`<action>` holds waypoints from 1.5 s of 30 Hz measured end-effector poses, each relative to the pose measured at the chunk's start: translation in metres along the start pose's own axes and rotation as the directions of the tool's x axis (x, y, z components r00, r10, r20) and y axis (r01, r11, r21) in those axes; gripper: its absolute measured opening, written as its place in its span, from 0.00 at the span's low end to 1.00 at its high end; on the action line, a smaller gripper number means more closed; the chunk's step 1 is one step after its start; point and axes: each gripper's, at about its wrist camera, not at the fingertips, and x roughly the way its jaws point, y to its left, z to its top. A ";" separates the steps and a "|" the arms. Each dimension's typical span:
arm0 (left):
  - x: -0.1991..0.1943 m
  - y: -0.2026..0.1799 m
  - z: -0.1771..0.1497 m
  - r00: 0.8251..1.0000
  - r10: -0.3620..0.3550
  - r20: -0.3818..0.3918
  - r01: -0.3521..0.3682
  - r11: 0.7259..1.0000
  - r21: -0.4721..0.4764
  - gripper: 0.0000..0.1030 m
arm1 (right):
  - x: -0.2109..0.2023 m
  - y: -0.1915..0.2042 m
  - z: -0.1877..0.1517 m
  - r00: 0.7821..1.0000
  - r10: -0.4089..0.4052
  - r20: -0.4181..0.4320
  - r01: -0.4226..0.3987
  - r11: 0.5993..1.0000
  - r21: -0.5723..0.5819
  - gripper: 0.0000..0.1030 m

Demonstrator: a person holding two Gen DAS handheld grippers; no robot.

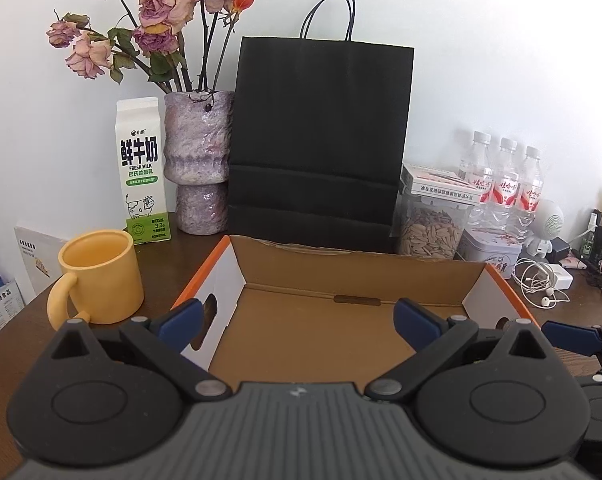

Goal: Organize objects
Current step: 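Carry the plastic bag into the cardboard box and open the right gripper, then grasp the white tissue with the right gripper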

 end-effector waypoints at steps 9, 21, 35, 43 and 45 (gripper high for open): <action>-0.032 0.004 0.003 0.998 -0.034 0.058 0.033 0.999 0.009 1.00 | -0.027 0.002 0.000 0.999 -0.007 0.048 0.009 0.999 -0.036 1.00; -0.092 0.026 -0.017 0.993 -0.083 0.086 0.082 0.997 0.015 1.00 | -0.092 0.003 -0.024 0.993 -0.024 0.113 0.032 0.997 -0.074 1.00; -0.174 0.068 -0.060 0.994 -0.064 0.090 0.060 0.997 0.040 1.00 | -0.183 -0.005 -0.094 0.995 -0.046 0.086 0.052 0.996 -0.068 1.00; -0.196 0.090 -0.085 0.998 -0.031 0.053 0.028 0.999 0.045 1.00 | -0.205 -0.015 -0.127 0.997 -0.073 0.025 0.074 0.996 -0.053 1.00; -0.198 0.095 -0.092 0.999 -0.020 0.040 0.018 0.999 0.048 1.00 | -0.206 -0.019 -0.134 0.997 -0.079 0.006 0.079 0.996 -0.048 1.00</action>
